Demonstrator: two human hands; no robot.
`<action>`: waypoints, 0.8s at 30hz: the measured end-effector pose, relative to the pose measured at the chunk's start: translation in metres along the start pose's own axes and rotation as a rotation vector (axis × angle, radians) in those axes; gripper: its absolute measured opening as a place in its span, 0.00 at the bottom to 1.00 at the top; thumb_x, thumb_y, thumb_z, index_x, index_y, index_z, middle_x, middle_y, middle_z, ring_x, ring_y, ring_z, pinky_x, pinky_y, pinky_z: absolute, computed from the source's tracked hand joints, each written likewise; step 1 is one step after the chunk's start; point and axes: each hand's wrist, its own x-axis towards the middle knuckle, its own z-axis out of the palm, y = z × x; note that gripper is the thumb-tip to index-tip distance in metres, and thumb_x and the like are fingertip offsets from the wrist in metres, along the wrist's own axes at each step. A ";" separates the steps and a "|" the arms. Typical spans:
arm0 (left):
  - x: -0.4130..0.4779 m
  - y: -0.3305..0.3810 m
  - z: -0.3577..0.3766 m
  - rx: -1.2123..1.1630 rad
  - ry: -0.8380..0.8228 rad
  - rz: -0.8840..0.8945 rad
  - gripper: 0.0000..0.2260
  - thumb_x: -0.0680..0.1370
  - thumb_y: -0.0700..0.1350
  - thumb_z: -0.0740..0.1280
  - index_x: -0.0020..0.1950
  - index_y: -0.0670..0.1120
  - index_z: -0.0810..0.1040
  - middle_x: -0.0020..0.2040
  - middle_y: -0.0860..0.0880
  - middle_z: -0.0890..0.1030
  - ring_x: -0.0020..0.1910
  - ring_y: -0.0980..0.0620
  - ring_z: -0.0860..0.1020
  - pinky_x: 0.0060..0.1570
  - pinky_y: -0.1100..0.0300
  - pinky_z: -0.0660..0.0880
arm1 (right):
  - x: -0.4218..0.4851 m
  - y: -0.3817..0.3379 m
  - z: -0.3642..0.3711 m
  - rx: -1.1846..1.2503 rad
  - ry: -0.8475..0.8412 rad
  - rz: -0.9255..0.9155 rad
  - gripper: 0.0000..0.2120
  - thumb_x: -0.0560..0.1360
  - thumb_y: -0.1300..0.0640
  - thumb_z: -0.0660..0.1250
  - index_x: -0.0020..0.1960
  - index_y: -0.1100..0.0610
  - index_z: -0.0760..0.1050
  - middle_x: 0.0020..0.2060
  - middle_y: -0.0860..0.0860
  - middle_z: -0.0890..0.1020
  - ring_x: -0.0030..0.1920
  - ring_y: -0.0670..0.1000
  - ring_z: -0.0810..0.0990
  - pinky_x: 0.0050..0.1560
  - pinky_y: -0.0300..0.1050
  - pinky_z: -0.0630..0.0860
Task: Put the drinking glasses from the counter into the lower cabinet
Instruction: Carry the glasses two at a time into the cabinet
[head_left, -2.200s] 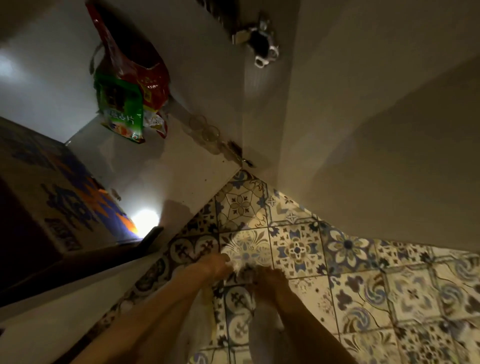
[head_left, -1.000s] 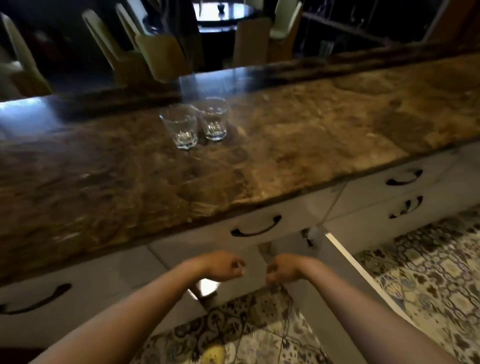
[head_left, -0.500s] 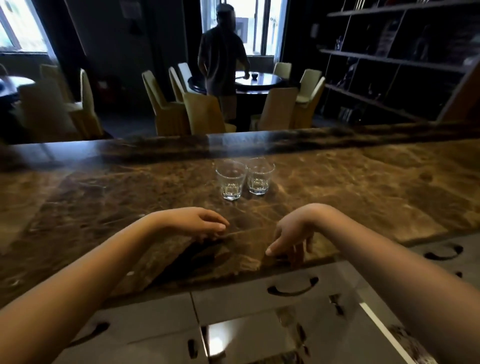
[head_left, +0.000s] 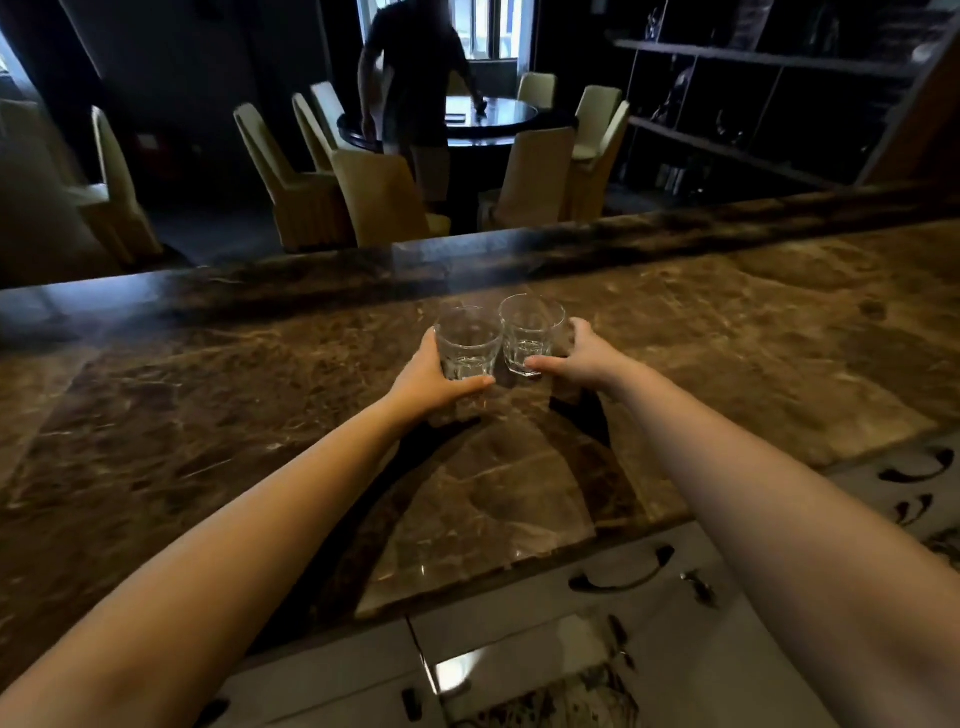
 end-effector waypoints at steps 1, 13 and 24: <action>0.005 -0.002 0.002 -0.027 0.028 0.012 0.42 0.68 0.51 0.74 0.75 0.46 0.54 0.73 0.46 0.67 0.71 0.47 0.68 0.69 0.55 0.64 | 0.004 0.000 0.001 0.040 0.029 -0.025 0.48 0.69 0.47 0.73 0.77 0.58 0.46 0.76 0.57 0.58 0.75 0.57 0.60 0.72 0.50 0.62; 0.042 -0.022 0.010 -0.219 0.077 0.156 0.42 0.67 0.44 0.76 0.73 0.45 0.55 0.72 0.44 0.67 0.70 0.48 0.68 0.65 0.61 0.64 | 0.033 -0.020 -0.008 -0.133 0.063 -0.157 0.49 0.66 0.47 0.75 0.76 0.55 0.49 0.75 0.56 0.58 0.72 0.57 0.64 0.70 0.54 0.67; 0.059 -0.031 0.011 -0.353 -0.011 0.054 0.42 0.62 0.45 0.79 0.70 0.45 0.61 0.68 0.45 0.71 0.67 0.47 0.72 0.69 0.47 0.68 | 0.027 -0.011 0.005 -0.022 0.084 -0.111 0.45 0.65 0.51 0.77 0.72 0.57 0.54 0.72 0.57 0.65 0.70 0.57 0.67 0.66 0.50 0.70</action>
